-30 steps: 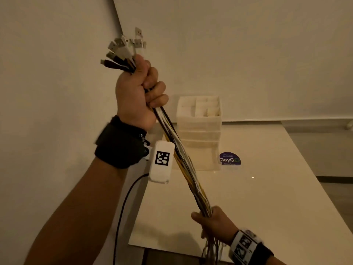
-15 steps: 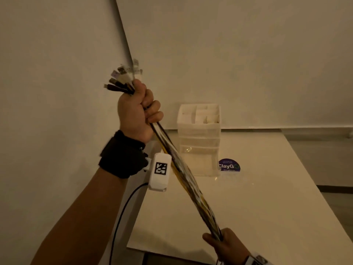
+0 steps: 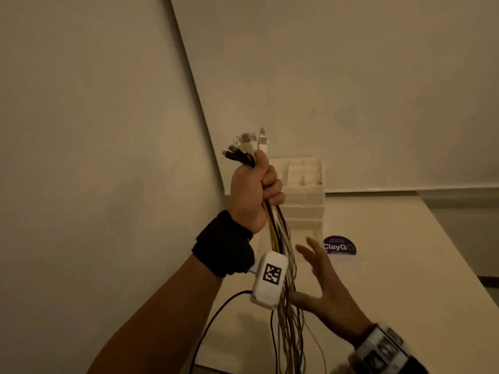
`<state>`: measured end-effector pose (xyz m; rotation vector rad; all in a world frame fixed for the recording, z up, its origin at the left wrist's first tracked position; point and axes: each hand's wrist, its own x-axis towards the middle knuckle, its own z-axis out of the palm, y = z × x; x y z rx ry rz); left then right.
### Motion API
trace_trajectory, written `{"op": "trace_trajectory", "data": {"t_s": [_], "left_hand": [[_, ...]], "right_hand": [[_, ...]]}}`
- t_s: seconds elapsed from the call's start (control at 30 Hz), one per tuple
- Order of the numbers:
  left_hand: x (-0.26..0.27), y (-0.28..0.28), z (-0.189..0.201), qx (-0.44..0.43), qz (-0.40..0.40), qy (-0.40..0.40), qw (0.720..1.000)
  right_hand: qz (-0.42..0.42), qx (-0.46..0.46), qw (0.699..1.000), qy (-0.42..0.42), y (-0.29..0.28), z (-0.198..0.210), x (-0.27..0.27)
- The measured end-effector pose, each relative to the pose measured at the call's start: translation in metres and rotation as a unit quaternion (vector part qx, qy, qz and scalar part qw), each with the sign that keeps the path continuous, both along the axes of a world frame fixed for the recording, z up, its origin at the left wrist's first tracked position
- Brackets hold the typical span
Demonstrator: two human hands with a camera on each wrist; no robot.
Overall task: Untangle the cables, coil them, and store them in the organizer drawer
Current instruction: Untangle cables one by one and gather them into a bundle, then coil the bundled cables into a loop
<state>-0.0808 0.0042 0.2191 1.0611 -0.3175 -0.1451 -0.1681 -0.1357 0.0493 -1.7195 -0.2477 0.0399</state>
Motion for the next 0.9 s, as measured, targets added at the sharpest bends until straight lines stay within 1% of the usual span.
{"op": "trace_trajectory", "data": {"t_s": [0.07, 0.1, 0.13, 0.17, 0.23, 0.27, 0.33, 0.43, 0.53, 0.6, 0.67, 0.77, 0.87, 0.9], "left_hand": [[-0.009, -0.015, 0.003, -0.011, -0.01, -0.009, 1.0], [-0.012, -0.018, 0.008, -0.017, -0.011, -0.019, 1.0], [-0.013, -0.017, 0.014, -0.021, -0.008, -0.032, 0.999], [-0.012, -0.013, 0.022, -0.024, 0.0, -0.047, 0.999], [-0.007, 0.005, 0.038, -0.025, 0.028, -0.068, 0.997], [-0.003, 0.017, 0.043, -0.024, 0.042, -0.071, 0.996], [0.004, 0.042, 0.046, -0.008, 0.075, -0.066, 0.995], [0.012, 0.078, 0.035, 0.044, 0.133, -0.04, 0.989], [0.015, 0.107, 0.019, 0.109, 0.178, -0.02, 0.978], [0.012, 0.124, 0.006, 0.145, 0.185, 0.0, 0.972], [0.006, 0.136, -0.007, 0.201, 0.184, 0.008, 0.962], [-0.004, 0.145, -0.027, 0.324, 0.191, 0.009, 0.926], [-0.004, 0.144, -0.047, 0.397, 0.185, 0.043, 0.898], [-0.003, 0.142, -0.052, 0.417, 0.187, 0.052, 0.888]], "right_hand": [[0.032, 0.041, 0.999, -0.001, 0.029, 0.014, 0.021], [0.029, 0.037, 0.999, 0.009, 0.04, 0.016, 0.025], [0.021, 0.031, 0.999, 0.031, 0.048, 0.012, 0.025], [0.018, 0.03, 0.997, 0.073, 0.052, 0.005, 0.022], [0.019, 0.023, 0.987, 0.161, 0.052, -0.01, 0.012], [0.009, 0.022, 0.982, 0.186, 0.049, -0.016, 0.009], [-0.005, 0.03, 0.976, 0.214, 0.037, -0.019, 0.006], [0.018, -0.001, 0.976, 0.219, 0.02, -0.009, 0.002], [0.043, -0.078, 0.978, 0.188, 0.009, 0.002, -0.006], [0.04, -0.168, 0.976, 0.13, 0.0, 0.012, -0.013], [0.012, -0.238, 0.97, 0.052, -0.01, 0.028, -0.022], [0.023, -0.322, 0.946, -0.032, -0.019, 0.053, -0.04], [0.05, -0.401, 0.908, -0.114, -0.016, 0.078, -0.058], [0.048, -0.407, 0.901, -0.143, -0.017, 0.086, -0.062]]}}
